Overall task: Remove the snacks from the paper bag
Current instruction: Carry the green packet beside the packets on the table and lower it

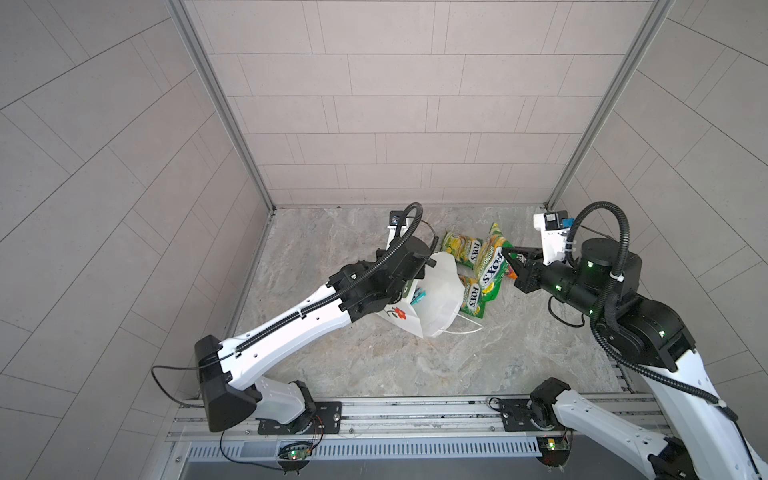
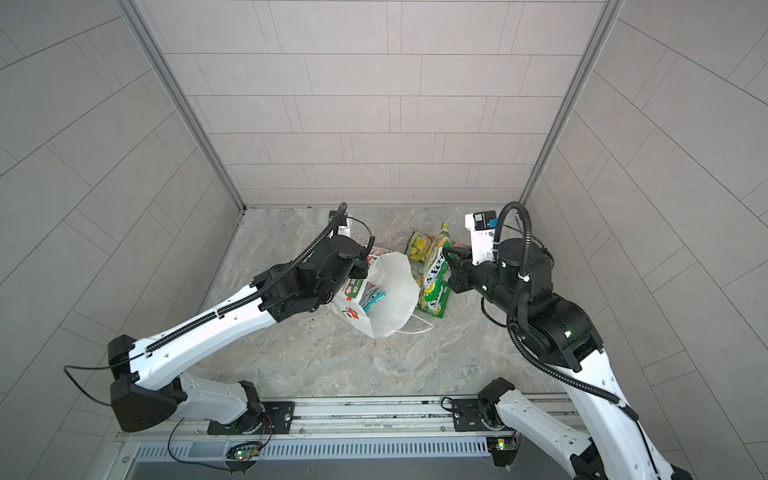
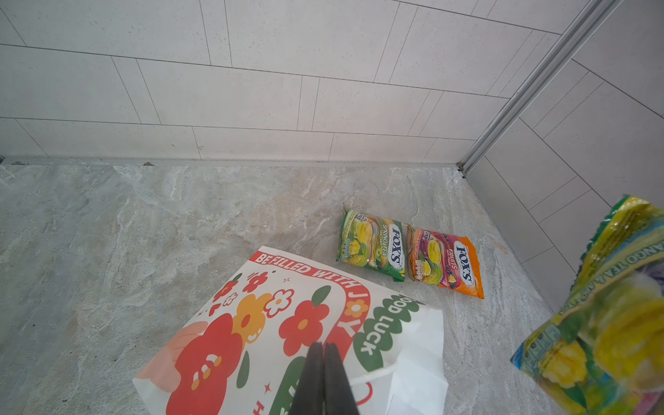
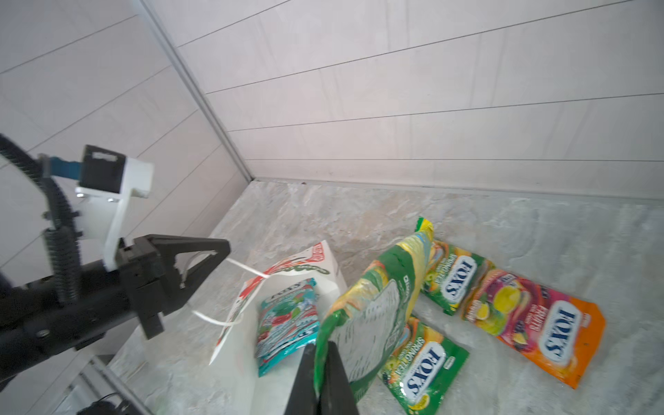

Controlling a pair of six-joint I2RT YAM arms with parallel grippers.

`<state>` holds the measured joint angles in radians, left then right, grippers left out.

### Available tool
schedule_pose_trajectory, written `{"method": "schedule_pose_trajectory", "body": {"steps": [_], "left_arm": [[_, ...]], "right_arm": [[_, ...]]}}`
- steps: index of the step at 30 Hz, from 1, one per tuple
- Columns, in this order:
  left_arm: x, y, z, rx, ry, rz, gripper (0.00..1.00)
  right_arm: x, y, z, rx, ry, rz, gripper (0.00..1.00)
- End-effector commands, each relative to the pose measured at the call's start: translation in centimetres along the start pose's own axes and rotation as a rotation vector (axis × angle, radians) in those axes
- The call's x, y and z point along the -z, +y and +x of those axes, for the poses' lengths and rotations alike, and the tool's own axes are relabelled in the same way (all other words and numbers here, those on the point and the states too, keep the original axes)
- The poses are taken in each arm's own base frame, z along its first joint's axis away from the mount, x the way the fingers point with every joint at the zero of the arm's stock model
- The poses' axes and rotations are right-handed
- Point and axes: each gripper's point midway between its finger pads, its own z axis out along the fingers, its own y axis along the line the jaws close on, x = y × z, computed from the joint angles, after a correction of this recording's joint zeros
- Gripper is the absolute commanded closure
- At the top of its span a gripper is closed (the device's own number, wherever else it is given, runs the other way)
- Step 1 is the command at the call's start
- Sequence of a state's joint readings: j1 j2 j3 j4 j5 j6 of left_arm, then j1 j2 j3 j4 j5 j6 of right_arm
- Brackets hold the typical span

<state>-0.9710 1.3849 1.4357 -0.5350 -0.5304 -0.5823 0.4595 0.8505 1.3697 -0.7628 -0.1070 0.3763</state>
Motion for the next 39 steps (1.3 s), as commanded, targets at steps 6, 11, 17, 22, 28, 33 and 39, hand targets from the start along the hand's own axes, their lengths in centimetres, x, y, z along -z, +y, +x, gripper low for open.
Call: {"method": "schedule_pose_trajectory", "body": {"steps": [6,11,17,22,28,33,39], "left_arm": [[0.7,0.5,-0.7,-0.007,-0.025,0.008,1.00],[0.9,0.5,-0.7,-0.006,-0.029,0.014,1.00],[1.0,0.6,-0.8,-0.003,-0.034,0.014,1.00],[1.1,0.8,-0.7,-0.004,-0.033,0.014,1.00],[1.3,0.9,-0.8,0.000,-0.039,0.013,1.00],[1.4,1.0,-0.9,-0.001,-0.041,0.013,1.00],[1.4,1.0,-0.8,-0.003,-0.041,0.011,1.00]], "right_arm": [[0.3,-8.4,1.3,0.117,0.077,0.397,1.00],[-0.5,-11.9,3.8,0.098,0.171,0.498,1.00],[-3.1,-13.8,7.8,0.068,0.308,0.522,1.00],[-5.5,-14.7,10.3,0.037,0.351,0.509,1.00],[-7.7,-14.7,12.3,-0.001,0.400,0.459,1.00],[-9.1,-14.6,13.7,-0.031,0.432,0.424,1.00],[-10.3,-14.3,14.6,-0.078,0.446,0.375,1.00]]}}
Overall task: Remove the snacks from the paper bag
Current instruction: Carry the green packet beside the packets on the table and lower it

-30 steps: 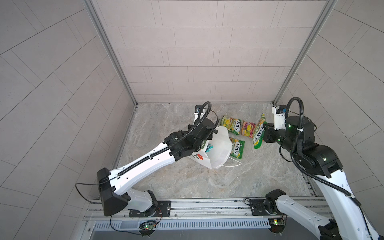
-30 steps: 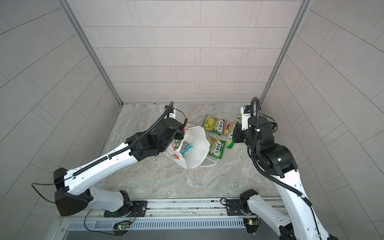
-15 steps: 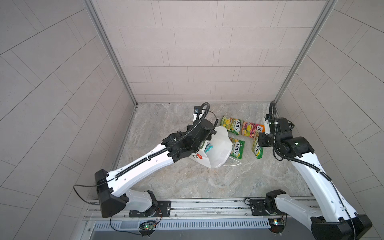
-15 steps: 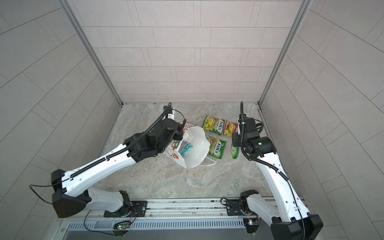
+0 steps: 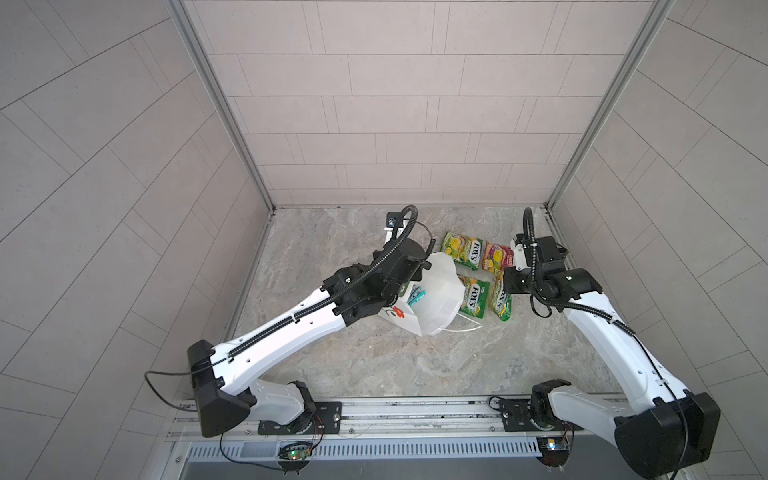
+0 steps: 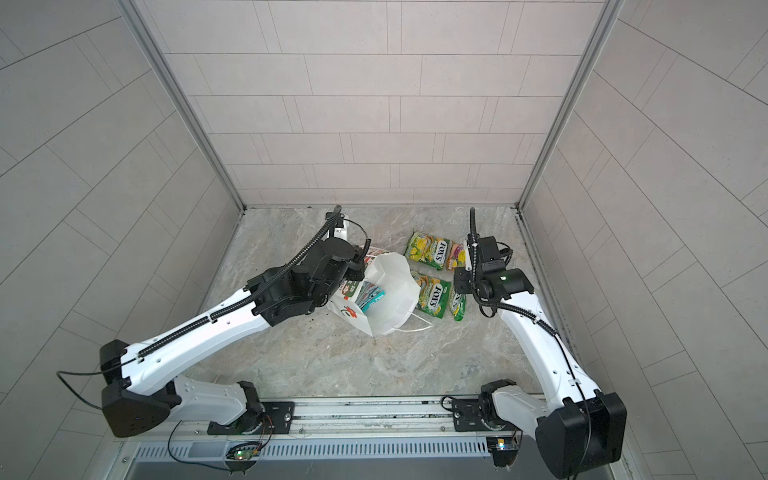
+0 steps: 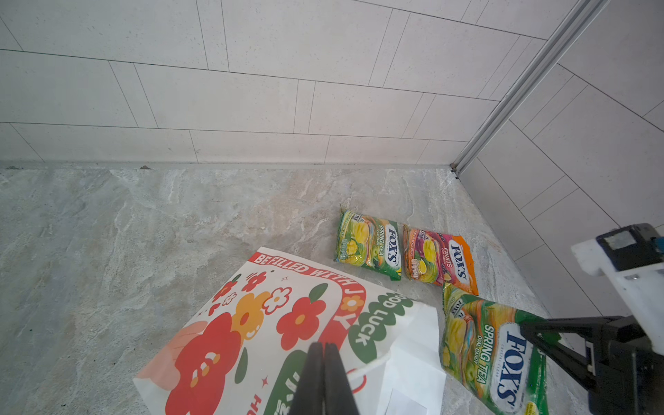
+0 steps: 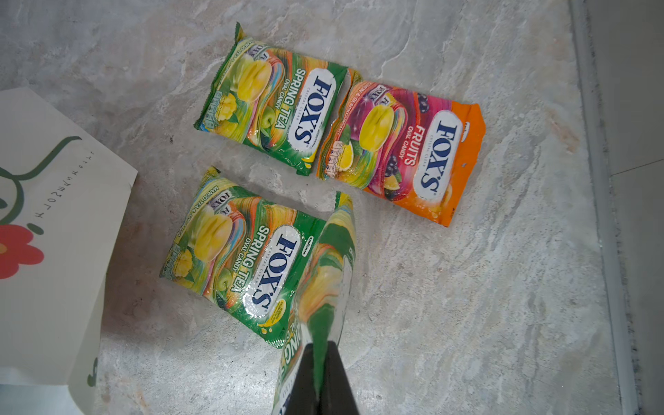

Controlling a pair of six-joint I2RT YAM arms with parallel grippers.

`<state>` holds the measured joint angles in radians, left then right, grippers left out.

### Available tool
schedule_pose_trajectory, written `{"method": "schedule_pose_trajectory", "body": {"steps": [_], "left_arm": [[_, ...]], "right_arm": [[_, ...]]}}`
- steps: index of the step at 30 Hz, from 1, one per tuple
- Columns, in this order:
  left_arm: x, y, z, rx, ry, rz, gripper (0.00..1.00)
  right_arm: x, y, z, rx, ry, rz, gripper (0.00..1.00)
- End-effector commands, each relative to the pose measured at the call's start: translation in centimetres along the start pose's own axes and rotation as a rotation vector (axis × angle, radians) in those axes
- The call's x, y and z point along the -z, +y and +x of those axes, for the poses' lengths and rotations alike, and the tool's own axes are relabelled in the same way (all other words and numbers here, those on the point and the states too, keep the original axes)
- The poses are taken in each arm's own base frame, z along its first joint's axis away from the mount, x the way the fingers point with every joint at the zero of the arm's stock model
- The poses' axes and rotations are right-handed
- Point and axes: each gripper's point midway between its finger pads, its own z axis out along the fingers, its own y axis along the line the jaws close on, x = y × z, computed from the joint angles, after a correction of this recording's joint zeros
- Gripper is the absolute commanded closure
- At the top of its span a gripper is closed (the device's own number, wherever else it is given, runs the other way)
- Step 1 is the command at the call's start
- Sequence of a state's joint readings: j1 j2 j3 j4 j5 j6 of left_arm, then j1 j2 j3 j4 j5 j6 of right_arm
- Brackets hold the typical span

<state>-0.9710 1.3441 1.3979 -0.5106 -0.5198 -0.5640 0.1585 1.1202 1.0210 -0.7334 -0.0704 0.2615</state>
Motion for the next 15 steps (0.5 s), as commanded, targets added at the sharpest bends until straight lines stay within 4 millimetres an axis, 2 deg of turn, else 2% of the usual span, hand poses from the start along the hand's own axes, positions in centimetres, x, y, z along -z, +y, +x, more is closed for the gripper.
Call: {"method": "schedule_pose_trajectory", "body": {"steps": [1,8,15], "left_arm": [[0.7,0.7,-0.7,0.000,-0.026,-0.010,1.00],[0.6,0.6,-0.8,-0.004,-0.027,-0.010,1.00],[0.6,0.5,-0.9,-0.005,-0.030,-0.009,1.00]], "right_arm": [[-0.1,0.8,-1.3,-0.033,-0.048,-0.058,1.00],[-2.7,-0.3,0.4,-0.048,0.028,-0.025,1.00],[-3.5,-2.9,1.4,-0.015,0.062,0.127,1.00]]}}
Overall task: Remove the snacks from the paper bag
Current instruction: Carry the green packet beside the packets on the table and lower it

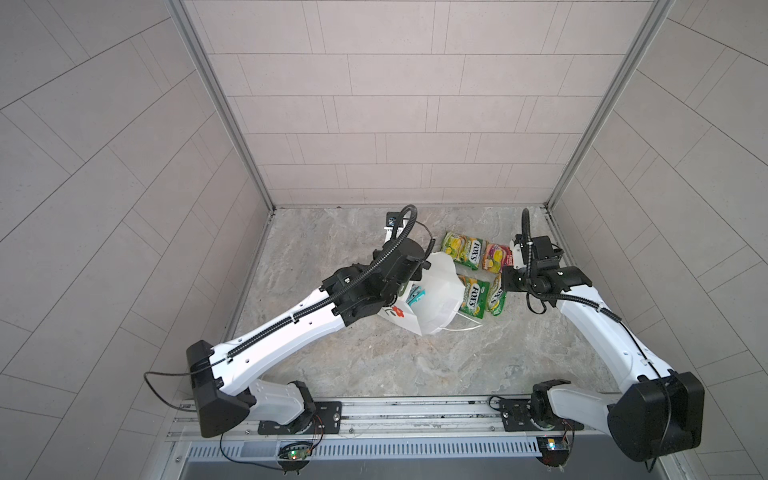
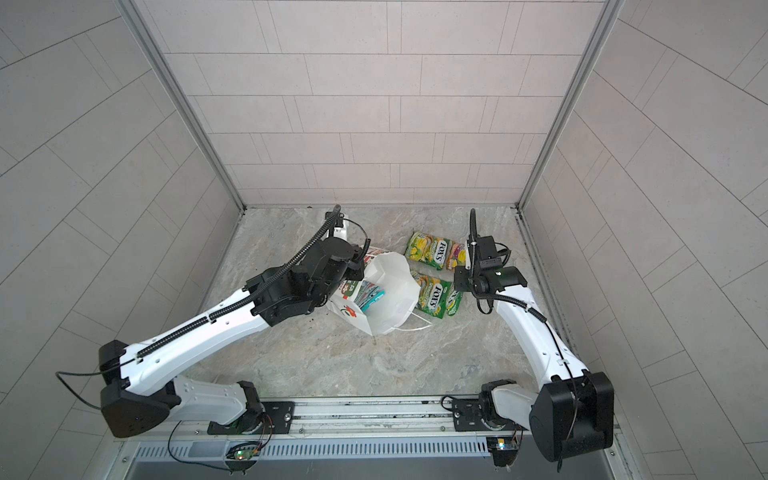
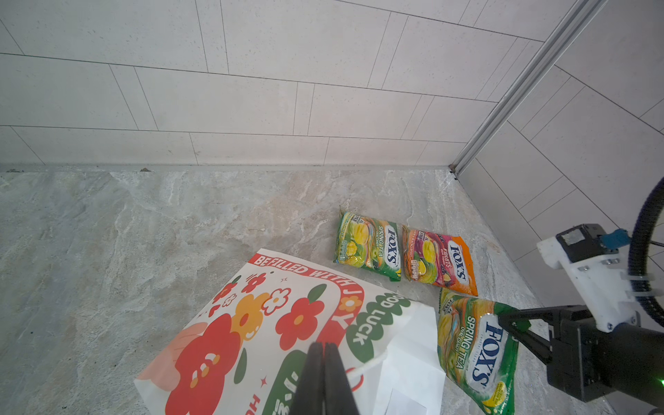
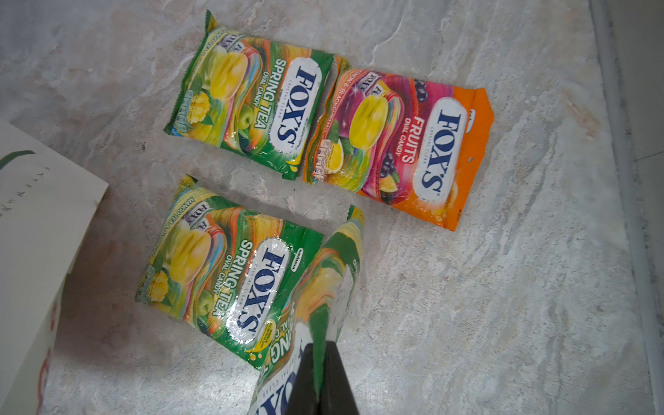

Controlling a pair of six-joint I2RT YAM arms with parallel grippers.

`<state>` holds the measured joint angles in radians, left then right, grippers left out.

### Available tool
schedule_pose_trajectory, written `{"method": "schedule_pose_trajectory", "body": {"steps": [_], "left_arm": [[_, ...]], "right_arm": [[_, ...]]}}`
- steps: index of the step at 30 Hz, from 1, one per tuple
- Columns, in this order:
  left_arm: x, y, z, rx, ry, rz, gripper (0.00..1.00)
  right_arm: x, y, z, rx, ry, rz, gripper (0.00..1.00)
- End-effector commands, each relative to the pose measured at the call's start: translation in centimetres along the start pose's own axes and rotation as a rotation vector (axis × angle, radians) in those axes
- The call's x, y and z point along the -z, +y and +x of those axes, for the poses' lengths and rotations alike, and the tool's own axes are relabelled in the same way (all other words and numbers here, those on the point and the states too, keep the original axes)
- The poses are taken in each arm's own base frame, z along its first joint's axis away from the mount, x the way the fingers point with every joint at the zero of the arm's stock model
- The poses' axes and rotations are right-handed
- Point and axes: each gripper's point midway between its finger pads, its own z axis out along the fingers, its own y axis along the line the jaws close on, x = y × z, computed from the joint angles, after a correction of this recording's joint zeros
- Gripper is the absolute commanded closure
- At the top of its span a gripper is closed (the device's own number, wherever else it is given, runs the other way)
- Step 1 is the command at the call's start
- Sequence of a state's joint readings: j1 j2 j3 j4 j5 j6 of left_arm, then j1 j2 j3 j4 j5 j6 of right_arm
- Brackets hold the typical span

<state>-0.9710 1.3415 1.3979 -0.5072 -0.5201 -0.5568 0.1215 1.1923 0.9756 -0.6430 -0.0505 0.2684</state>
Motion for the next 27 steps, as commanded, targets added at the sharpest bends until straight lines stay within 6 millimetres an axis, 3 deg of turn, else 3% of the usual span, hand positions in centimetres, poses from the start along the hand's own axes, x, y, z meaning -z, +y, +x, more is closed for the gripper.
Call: {"method": "schedule_pose_trajectory", "body": {"steps": [1,27], "left_arm": [[0.5,0.5,-0.8,-0.002,-0.025,-0.011,1.00],[0.7,0.0,-1.3,-0.019,-0.015,0.007,1.00]], "right_arm": [[-0.8,-1.7,1.3,0.020,0.043,0.091,1.00],[-2.7,-6.1,2.7,0.065,0.130,0.365,0.97]]}}
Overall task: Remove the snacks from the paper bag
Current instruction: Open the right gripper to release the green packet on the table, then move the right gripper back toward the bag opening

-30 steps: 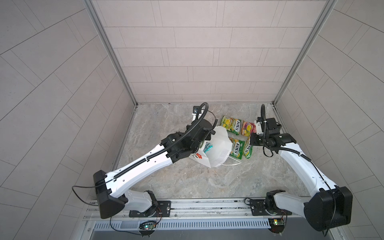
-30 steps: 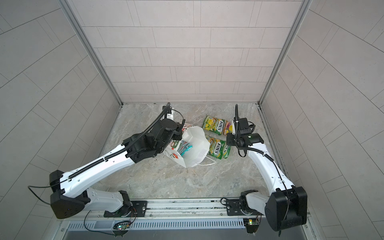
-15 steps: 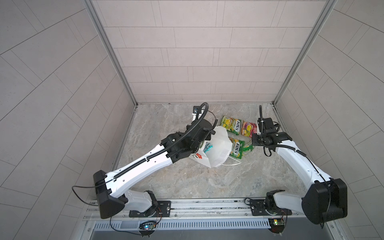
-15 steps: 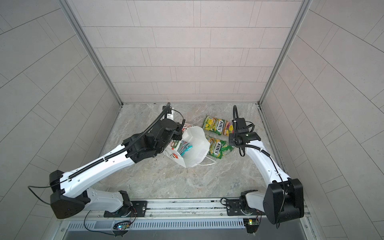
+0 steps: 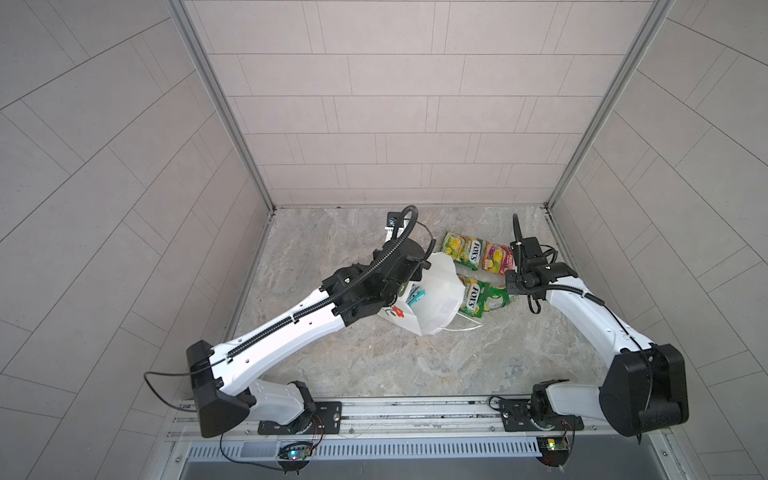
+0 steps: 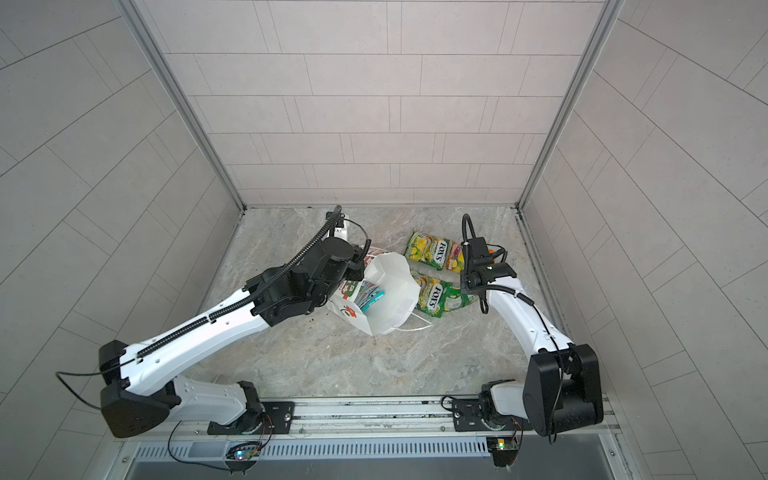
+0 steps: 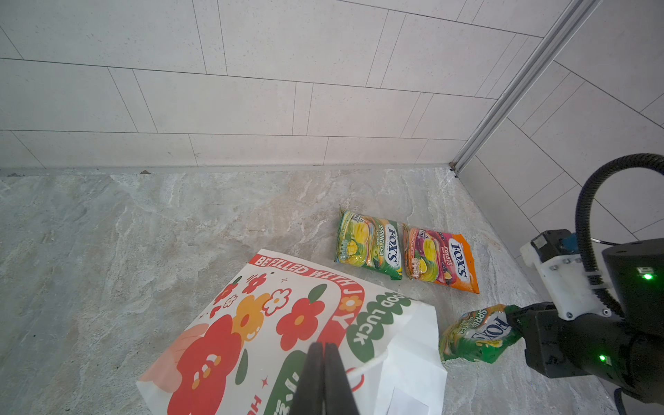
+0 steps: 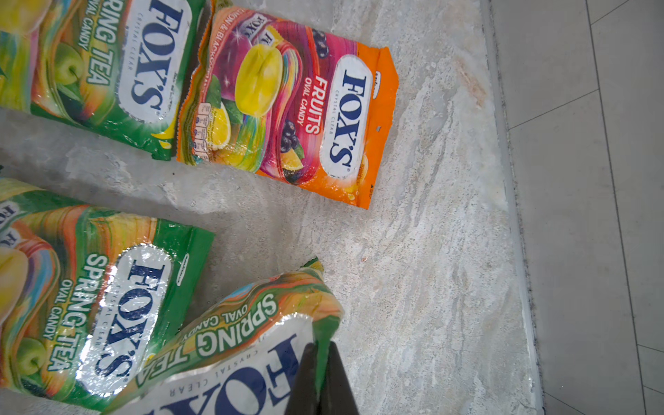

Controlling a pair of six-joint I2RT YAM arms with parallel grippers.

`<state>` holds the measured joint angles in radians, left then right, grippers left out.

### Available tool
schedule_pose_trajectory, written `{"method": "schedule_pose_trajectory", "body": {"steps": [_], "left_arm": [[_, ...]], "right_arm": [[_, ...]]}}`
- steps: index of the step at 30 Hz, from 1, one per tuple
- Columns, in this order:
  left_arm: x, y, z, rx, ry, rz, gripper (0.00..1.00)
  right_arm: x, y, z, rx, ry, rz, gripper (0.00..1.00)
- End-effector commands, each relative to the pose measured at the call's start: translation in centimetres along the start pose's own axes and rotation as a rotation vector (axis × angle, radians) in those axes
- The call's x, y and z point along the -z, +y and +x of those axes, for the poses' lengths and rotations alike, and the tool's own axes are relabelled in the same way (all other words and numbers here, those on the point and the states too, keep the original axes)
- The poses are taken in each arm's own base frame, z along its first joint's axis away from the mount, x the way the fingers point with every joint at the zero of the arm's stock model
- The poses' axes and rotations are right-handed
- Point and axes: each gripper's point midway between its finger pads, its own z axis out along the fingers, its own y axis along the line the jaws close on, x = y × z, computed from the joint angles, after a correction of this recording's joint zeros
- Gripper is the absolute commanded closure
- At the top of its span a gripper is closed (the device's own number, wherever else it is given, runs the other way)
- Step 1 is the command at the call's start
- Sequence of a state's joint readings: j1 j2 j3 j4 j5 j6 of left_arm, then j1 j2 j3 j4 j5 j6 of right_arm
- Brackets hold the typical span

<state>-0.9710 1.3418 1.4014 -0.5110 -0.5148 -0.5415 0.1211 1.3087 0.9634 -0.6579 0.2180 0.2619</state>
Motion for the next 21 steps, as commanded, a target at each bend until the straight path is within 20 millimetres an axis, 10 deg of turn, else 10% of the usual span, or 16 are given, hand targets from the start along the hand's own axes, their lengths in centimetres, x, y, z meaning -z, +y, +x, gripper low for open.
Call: {"method": "schedule_pose_trajectory", "body": {"steps": [1,10,21], "left_arm": [[0.6,0.0,-1.2,-0.005,-0.015,0.005,1.00],[1.2,-0.3,-1.7,-0.002,-0.015,0.027,1.00],[1.4,-0.5,-1.6,-0.002,-0.011,0.043,1.00]], "right_arm": [[-0.8,-1.5,1.3,0.036,0.041,0.090,0.95],[-1.6,-4.4,1.8,-0.025,0.042,0.214,0.55],[1.3,-6.9,0.2,-0.188,-0.089,0.216,0.40]]}}
